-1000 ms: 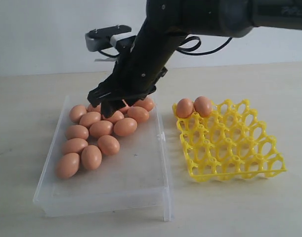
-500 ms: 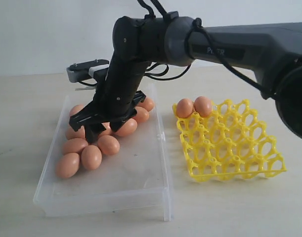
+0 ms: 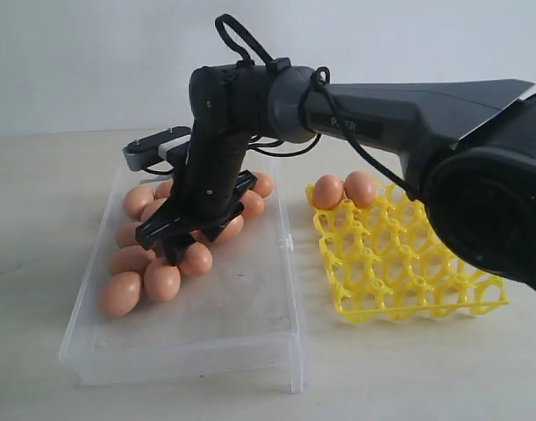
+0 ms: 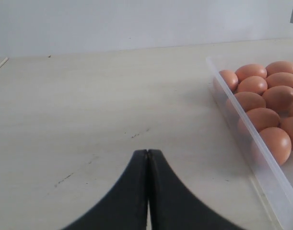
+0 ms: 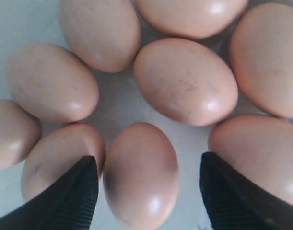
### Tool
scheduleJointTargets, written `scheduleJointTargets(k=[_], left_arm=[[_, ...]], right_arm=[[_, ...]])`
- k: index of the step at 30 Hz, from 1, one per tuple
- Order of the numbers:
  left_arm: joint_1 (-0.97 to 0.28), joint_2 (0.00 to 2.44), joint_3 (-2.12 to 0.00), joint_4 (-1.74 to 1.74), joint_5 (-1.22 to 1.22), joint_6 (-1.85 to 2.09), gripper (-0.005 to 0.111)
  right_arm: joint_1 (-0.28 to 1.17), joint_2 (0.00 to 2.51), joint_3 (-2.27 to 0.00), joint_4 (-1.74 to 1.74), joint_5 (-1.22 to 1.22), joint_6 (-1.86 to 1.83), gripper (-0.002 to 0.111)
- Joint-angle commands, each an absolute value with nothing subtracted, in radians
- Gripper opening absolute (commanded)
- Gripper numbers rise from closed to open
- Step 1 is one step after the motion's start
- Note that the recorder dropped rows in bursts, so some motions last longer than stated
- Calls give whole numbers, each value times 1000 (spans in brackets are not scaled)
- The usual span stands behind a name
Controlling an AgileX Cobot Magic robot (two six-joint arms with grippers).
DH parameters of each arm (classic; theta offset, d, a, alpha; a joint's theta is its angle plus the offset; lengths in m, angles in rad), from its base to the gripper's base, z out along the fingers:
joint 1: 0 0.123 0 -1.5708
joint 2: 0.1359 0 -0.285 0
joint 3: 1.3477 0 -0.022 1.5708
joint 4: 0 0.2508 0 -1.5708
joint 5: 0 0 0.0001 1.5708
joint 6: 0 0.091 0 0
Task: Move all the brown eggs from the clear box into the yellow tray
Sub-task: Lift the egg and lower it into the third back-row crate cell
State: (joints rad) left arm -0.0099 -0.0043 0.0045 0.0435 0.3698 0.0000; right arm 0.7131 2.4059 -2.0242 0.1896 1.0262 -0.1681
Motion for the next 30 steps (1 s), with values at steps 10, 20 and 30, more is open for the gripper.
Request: scheduleJointTargets(k=[10,20,30], left_arm=[[-7,0,0,47,366,0,0],[-7,0,0,47,366,0,0],[-7,0,0,47,366,0,0]], right_arm=[[713,2464,-2075,180,1033,-155,42],[710,2380,-2075,173,1005,-181,0],[609,1946,-1650,75,514,-119,0]])
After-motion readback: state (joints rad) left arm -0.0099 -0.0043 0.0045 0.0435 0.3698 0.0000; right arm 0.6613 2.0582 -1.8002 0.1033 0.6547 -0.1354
